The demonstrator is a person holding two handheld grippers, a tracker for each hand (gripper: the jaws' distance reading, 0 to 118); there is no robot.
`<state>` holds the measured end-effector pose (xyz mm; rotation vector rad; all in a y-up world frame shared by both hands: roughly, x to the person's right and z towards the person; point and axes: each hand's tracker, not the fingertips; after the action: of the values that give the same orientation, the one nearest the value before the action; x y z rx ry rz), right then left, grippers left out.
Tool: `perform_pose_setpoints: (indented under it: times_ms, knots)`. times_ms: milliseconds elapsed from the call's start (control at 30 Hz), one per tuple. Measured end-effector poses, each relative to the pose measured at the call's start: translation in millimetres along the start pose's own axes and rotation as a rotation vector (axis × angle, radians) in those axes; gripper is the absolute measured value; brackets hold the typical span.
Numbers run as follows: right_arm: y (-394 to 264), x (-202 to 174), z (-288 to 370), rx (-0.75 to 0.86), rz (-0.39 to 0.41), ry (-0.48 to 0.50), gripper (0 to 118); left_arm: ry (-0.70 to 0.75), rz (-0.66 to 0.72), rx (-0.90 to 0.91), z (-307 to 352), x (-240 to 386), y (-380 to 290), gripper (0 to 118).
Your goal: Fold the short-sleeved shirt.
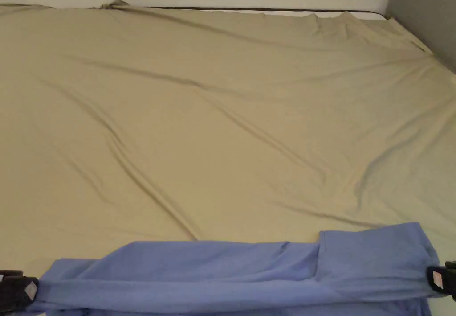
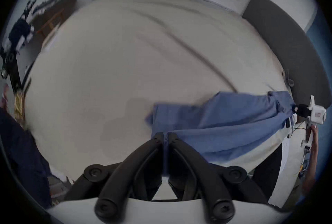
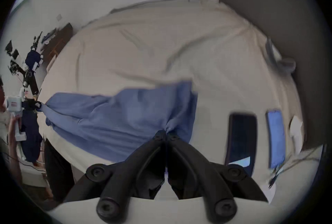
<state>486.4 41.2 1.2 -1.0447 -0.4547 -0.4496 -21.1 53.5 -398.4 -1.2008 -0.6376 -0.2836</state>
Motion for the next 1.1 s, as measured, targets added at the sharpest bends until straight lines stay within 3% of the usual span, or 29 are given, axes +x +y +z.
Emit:
perform_pose_setpoints:
  times_ms: [200, 233, 267, 300, 333, 433, 533, 567, 600, 633, 667, 700, 733, 833, 933, 1067, 1100]
  knots:
    - [-11.5, -3.0, -40.8, -0.053, -0.025, -0.017, 3, 0.046, 0.004, -0.104, -53.6, 0.6, -9.6, 1]
    - [-9.3, -4.9, -40.9, -0.063, -0.015, -0.023, 24, 0.039, 0.029, -0.116, -57.4, 0.3, -8.2, 9]
    - [-8.6, -7.9, -39.7, -0.06, 0.001, -0.023, 61, 0.038, 0.057, -0.122, -58.2, -0.1, -7.1, 26]
    - [-8.6, -12.3, -34.5, -0.045, 0.015, -0.021, 93, 0.08, 0.08, -0.115, -55.7, -0.7, -6.2, 50]
    - [-8.9, -13.7, -27.0, -0.036, 0.029, -0.007, 106, 0.136, 0.059, -0.102, -48.9, 0.0, -5.6, 76]
    - [-7.2, -24.1, 17.9, 0.061, 0.005, 0.046, 106, 0.17, -0.009, -0.01, -1.8, 2.9, -9.3, 80]
    - [-13.3, -48.6, 76.1, 0.221, 0.038, -0.021, 104, 0.195, -0.014, 0.137, 62.8, 15.2, -25.9, 81]
    - [-16.6, -61.2, 89.7, 0.261, 0.066, -0.056, 90, 0.172, -0.03, 0.226, 84.4, 20.7, -34.6, 75]
    - [-22.8, -73.5, 101.5, 0.295, 0.122, -0.081, 47, 0.107, 0.001, 0.342, 103.1, 23.1, -49.6, 54]
    - [-27.0, -83.6, 107.2, 0.316, 0.177, -0.111, 47, 0.041, 0.036, 0.42, 113.5, 23.0, -55.9, 54]
    - [-28.6, -97.6, 104.9, 0.31, 0.234, -0.182, 27, -0.037, 0.071, 0.433, 117.8, 18.8, -57.6, 40]
    - [-36.2, -106.0, 99.4, 0.344, 0.237, -0.257, 2, -0.076, 0.111, 0.408, 115.7, 14.8, -58.3, 8]
    - [-37.3, -110.8, 96.5, 0.378, 0.245, -0.228, 2, -0.059, 0.152, 0.411, 116.0, 10.2, -60.1, 0]
    - [-38.6, -120.8, 83.4, 0.319, 0.234, -0.077, 2, -0.015, 0.128, 0.354, 107.1, 1.7, -57.3, 0]
    - [-41.8, -124.9, 78.5, 0.296, 0.213, -0.025, 2, -0.277, 0.232, 0.314, 87.5, -29.4, -52.1, 0]
    - [-48.7, -135.8, 74.6, 0.257, 0.168, 0.04, 2, -0.609, 0.27, 0.222, 37.1, -78.6, -44.4, 0]
    - [-49.4, -139.2, 71.2, 0.243, 0.157, 0.05, 2, -0.673, 0.254, 0.211, 22.2, -91.7, -45.6, 13]
